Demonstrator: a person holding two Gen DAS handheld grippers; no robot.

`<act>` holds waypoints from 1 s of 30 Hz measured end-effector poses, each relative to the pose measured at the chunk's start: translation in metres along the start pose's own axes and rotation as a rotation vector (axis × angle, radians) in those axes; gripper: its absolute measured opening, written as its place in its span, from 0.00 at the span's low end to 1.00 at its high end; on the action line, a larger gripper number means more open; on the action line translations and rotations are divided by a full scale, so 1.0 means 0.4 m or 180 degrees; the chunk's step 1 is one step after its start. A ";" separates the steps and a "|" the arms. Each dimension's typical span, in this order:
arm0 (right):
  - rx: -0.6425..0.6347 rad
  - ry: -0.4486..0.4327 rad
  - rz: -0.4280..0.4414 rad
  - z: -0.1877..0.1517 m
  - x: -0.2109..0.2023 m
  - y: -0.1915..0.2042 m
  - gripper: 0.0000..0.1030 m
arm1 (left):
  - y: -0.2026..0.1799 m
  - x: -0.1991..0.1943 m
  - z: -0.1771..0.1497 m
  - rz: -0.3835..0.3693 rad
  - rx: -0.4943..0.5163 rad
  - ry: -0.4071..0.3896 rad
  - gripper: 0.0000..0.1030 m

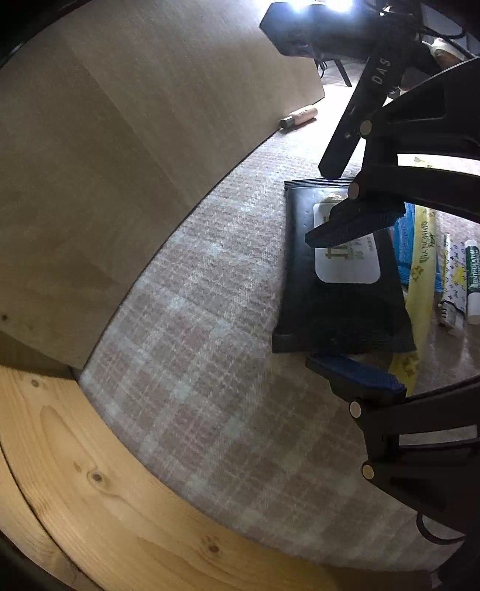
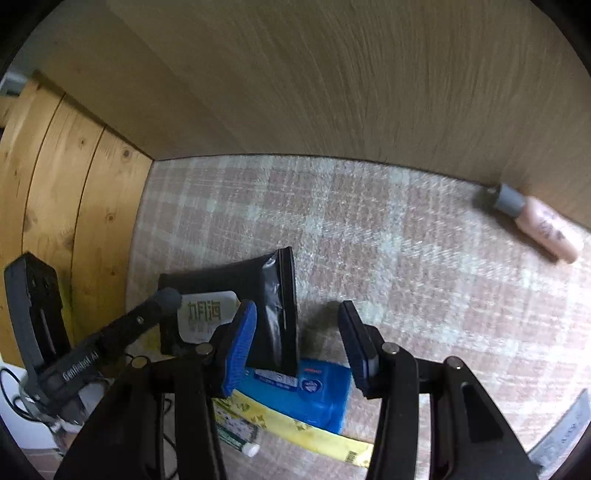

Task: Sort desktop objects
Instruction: 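Move the right tool back and grasp the black wet-wipe pack, then lift the black wet-wipe pack with the right gripper and carry it to the bin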

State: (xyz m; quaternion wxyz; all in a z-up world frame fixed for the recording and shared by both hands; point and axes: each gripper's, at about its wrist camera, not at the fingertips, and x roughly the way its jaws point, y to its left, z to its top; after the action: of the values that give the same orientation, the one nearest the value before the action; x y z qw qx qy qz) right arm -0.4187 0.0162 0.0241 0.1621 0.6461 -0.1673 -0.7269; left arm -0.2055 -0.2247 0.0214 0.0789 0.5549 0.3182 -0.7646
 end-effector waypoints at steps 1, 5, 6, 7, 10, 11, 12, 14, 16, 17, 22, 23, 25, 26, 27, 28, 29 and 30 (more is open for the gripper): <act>0.0015 -0.0016 0.0020 0.002 -0.001 -0.001 0.44 | -0.003 0.001 -0.001 -0.0004 0.0013 0.0005 0.54; 0.0034 0.0046 0.0118 0.009 0.014 -0.002 0.32 | -0.008 0.006 -0.007 -0.0034 0.0051 0.0025 0.44; 0.0025 0.0086 0.0127 0.008 0.021 -0.002 0.31 | -0.012 0.008 -0.010 -0.0022 0.0066 0.0024 0.43; 0.0002 0.0046 0.0095 0.006 0.018 0.000 0.31 | -0.015 0.009 -0.014 -0.0001 0.0090 0.0012 0.42; -0.0059 0.0036 0.0023 0.003 0.020 0.006 0.28 | -0.020 0.006 -0.028 0.0036 0.0118 -0.0024 0.34; -0.0043 0.0038 0.0032 0.003 0.022 0.006 0.26 | -0.028 0.006 -0.024 0.0025 0.0132 -0.0038 0.30; -0.0019 0.0051 0.0072 0.003 0.023 0.003 0.24 | -0.039 0.011 -0.018 -0.0030 0.0142 -0.0007 0.21; 0.0027 0.0112 0.0194 -0.002 0.027 0.003 0.16 | -0.057 0.014 -0.025 0.0043 0.0247 0.0012 0.21; -0.0038 0.0076 0.0057 -0.005 0.023 0.013 0.16 | -0.067 0.028 -0.029 0.0125 0.0331 0.0046 0.24; -0.0052 0.0063 -0.0008 -0.006 0.025 0.017 0.16 | -0.065 0.032 -0.029 0.0077 0.0294 0.0060 0.24; -0.0117 0.0003 -0.0044 -0.012 0.014 0.033 0.12 | -0.058 0.014 -0.039 0.0028 0.0259 0.0049 0.20; -0.0126 -0.0023 -0.0034 -0.013 0.006 0.035 0.11 | -0.052 0.000 -0.042 0.0013 0.0263 0.0033 0.20; -0.0106 -0.0049 0.0027 -0.018 -0.011 0.031 0.11 | -0.067 -0.006 -0.047 -0.0017 0.0256 0.0011 0.20; -0.0091 -0.0066 0.0059 -0.021 -0.024 0.028 0.11 | -0.074 -0.013 -0.050 -0.0035 0.0263 0.0001 0.20; -0.0084 -0.0077 0.0072 -0.025 -0.035 0.026 0.11 | -0.084 -0.019 -0.054 -0.0047 0.0280 -0.0001 0.19; -0.0078 -0.0088 0.0082 -0.031 -0.048 0.021 0.11 | -0.093 -0.023 -0.058 -0.0056 0.0302 -0.0006 0.19; -0.0072 -0.0100 0.0081 -0.036 -0.057 0.018 0.11 | -0.108 -0.030 -0.064 -0.0066 0.0342 -0.0019 0.19; -0.0066 -0.0120 0.0077 -0.044 -0.073 0.011 0.11 | -0.122 -0.036 -0.071 -0.0074 0.0380 -0.0026 0.18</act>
State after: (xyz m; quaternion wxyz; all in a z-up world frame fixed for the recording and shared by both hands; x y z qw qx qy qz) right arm -0.3979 0.0248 0.0501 0.1744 0.6285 -0.1706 -0.7385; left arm -0.2007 -0.1735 0.0486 0.0380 0.5518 0.2781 -0.7853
